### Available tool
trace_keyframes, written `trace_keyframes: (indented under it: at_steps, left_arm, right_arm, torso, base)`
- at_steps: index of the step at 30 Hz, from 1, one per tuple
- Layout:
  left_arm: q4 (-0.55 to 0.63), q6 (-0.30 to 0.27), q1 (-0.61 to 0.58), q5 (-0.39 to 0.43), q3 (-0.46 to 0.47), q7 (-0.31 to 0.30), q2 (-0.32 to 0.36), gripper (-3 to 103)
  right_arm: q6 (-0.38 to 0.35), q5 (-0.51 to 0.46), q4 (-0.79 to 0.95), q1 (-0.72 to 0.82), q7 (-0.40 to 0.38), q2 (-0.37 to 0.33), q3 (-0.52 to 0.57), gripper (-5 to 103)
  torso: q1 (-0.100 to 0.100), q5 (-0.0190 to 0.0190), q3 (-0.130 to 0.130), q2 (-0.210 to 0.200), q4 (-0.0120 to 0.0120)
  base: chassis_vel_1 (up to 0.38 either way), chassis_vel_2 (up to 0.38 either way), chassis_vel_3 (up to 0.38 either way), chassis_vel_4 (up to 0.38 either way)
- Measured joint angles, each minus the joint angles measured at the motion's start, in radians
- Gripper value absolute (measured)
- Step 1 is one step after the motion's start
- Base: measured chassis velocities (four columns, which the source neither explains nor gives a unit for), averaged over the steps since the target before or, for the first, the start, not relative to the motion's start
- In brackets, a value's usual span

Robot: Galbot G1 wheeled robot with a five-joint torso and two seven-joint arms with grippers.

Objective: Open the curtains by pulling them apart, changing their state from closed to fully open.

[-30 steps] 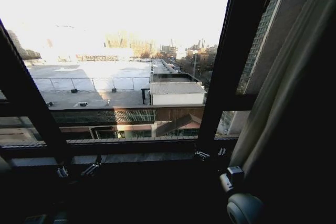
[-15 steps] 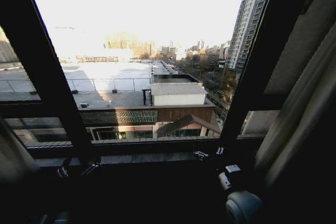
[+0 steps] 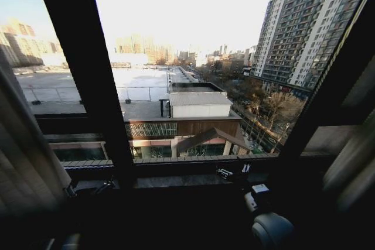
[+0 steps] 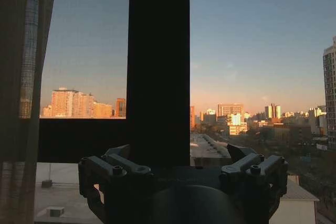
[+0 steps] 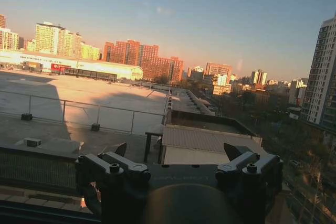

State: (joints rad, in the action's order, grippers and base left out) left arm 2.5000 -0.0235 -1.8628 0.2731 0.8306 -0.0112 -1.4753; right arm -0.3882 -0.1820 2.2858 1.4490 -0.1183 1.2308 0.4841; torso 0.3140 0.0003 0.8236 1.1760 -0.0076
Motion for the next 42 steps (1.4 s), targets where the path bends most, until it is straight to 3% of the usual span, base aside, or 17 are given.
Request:
trace_keyframes:
  at_steps: [28,36,42]
  left_arm:
    - [0.0,0.0,-0.004,0.008,0.007,-0.001,0.005,100]
    - [0.0,0.0,-0.005,0.007,0.006,-0.003,0.004,100]
    - [0.0,-0.015,-0.001,0.012,0.015,-0.014,0.01,100]
  right_arm:
    - [0.035,0.015,0.017,0.019,-0.025,0.011,-0.013,100]
    - [0.037,0.01,0.016,0.015,-0.033,0.014,-0.011,100]
    - [0.039,0.01,0.017,0.021,-0.033,0.018,-0.01,100]
  torso:
    - [0.0,-0.0001,0.0,0.0,0.0]
    - [0.0,-0.0008,0.0,0.0,0.0]
    - [0.0,0.0009,0.0,0.0,-0.0002]
  base:
    - [0.315,0.389,-0.304,-0.393]
    - [0.11,0.13,-0.134,-0.173]
    - [-0.015,-0.02,0.011,0.034]
